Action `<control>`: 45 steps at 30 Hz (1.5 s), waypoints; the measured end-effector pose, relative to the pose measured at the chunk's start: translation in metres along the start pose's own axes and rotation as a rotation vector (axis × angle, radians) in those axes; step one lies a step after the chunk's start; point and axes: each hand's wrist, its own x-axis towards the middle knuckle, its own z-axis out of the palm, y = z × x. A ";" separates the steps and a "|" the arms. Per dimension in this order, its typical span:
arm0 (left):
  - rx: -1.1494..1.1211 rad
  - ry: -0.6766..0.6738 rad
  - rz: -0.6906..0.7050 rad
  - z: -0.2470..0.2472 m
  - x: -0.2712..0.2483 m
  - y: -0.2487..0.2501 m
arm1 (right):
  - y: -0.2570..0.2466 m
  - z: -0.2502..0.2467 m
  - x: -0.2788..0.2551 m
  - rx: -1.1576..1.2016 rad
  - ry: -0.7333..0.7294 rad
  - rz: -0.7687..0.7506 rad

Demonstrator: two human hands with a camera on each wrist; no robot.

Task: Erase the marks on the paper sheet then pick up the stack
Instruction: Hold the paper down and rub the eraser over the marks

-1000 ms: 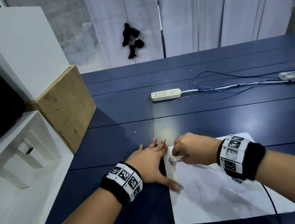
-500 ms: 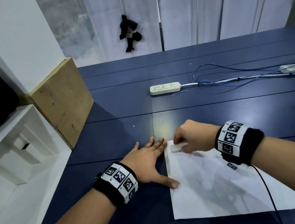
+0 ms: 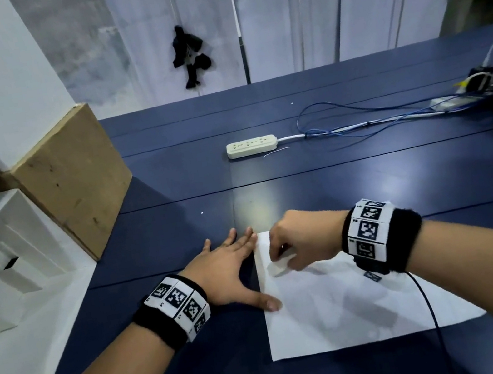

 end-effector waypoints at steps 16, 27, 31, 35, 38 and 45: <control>-0.002 -0.003 -0.008 0.000 0.000 0.001 | -0.001 0.002 0.002 0.024 -0.001 -0.043; 0.010 -0.003 -0.018 -0.001 -0.001 0.002 | 0.006 -0.001 -0.009 0.049 -0.039 -0.067; 0.018 -0.017 -0.028 -0.004 -0.001 0.004 | 0.014 -0.012 0.012 -0.033 0.102 0.028; 0.015 -0.020 -0.035 -0.005 -0.001 0.004 | 0.017 -0.013 0.009 -0.038 0.136 0.035; 0.006 -0.016 -0.032 -0.004 -0.001 0.003 | 0.007 -0.001 -0.010 0.049 0.015 -0.065; 0.006 -0.018 -0.032 -0.005 -0.001 0.004 | 0.011 -0.013 0.016 -0.098 0.101 0.033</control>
